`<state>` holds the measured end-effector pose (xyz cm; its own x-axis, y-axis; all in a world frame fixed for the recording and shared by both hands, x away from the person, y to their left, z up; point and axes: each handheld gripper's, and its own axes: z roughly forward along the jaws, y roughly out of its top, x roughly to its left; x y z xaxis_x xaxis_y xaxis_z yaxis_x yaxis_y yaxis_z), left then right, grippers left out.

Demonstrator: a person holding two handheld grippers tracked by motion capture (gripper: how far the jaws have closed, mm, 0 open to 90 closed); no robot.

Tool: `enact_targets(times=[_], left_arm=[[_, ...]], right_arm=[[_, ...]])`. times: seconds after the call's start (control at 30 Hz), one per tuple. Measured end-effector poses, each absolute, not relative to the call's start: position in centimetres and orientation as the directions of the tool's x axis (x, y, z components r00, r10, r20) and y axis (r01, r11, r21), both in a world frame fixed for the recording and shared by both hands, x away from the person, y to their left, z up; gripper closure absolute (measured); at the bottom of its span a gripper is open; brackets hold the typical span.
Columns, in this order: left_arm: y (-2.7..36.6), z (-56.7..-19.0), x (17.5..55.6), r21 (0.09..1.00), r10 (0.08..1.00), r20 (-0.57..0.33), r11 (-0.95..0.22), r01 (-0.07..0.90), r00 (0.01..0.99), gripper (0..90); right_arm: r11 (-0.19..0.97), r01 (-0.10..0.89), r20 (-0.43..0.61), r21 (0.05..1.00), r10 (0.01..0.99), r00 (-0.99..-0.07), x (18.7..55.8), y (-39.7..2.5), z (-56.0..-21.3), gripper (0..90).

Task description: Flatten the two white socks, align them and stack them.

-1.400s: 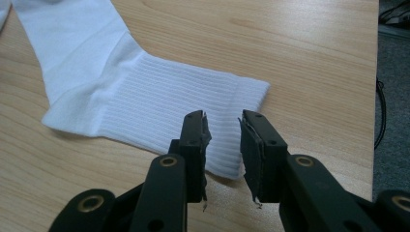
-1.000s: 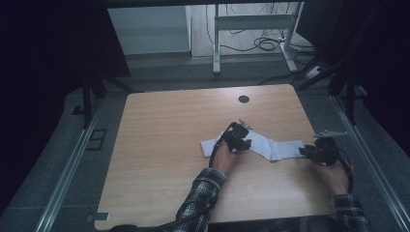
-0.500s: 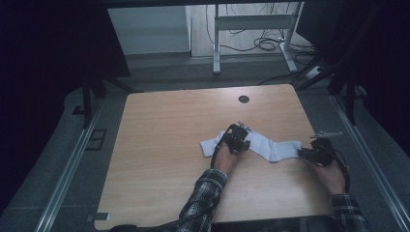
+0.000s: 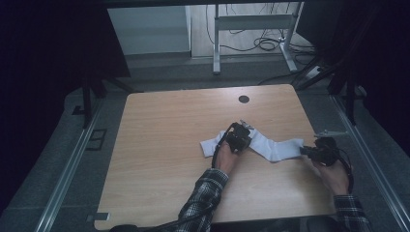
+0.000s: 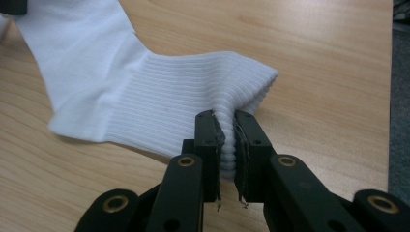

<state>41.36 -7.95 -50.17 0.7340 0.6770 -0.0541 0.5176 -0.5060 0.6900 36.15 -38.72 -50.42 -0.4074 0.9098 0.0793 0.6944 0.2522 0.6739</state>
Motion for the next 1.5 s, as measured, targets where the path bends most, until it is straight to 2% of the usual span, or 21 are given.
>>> enact_targets(times=[0.4, 0.77, 1.17, 1.5], left_arm=[[-3.8, -44.5, 39.1, 0.74, 0.676, 0.004, -0.498, 0.452, 0.737, 87.2], [3.0, -43.5, 35.2, 0.75, 0.716, -0.002, -0.461, 0.474, 0.698, 86.9], [9.7, -45.3, 29.0, 0.734, 0.756, 0.004, -0.447, 0.512, 0.654, 86.7], [11.9, -50.8, 25.3, 0.684, 0.775, -0.049, -0.434, 0.587, 0.63, 85.3]], right_arm=[[0.24, 0.632, 0.118, 0.737, 0.875, -0.469, 35.3, -37.1, -47.1, 80.1], [0.293, 0.583, 0.147, 0.757, 0.794, -0.59, 34.4, -32.1, -44.8, 79.9], [0.38, 0.562, 0.18, 0.735, 0.69, -0.701, 33.2, -25.5, -45.6, 79.8], [0.478, 0.586, 0.197, 0.655, 0.641, -0.742, 32.0, -22.6, -48.9, 79.5]])
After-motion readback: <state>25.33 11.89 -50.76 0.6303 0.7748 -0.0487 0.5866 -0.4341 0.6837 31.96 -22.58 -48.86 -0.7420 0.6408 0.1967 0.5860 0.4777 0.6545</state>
